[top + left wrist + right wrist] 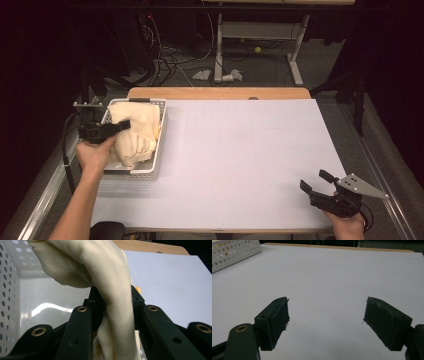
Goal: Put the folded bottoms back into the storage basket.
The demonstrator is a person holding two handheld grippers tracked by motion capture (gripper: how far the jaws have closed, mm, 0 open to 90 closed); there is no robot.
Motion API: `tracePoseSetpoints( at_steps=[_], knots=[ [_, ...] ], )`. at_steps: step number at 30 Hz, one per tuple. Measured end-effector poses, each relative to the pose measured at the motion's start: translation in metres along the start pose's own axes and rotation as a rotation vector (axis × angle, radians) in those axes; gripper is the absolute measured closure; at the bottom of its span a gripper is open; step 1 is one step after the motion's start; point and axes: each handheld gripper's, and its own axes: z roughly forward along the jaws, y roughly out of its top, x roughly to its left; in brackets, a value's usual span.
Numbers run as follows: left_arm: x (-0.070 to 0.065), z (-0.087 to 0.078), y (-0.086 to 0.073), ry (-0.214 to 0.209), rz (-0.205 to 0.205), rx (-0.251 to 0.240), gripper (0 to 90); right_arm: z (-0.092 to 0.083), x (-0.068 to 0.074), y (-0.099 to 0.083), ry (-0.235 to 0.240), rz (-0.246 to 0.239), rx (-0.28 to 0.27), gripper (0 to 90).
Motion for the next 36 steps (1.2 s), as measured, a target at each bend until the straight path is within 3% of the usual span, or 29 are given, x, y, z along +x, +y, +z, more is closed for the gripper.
tracePoseSetpoints(
  at_steps=[20, 36],
  knots=[
    [0.005, 0.026, -0.003, 0.0, -0.024, 0.026, 69.1, 0.001, 0.0, 0.0, 0.001, -0.001, 0.004, 20.6],
    [0.005, 0.038, -0.003, 0.036, -0.014, 0.034, 68.4, 0.001, 0.0, 0.0, 0.004, 0.0, 0.01, 20.6]
  ],
)
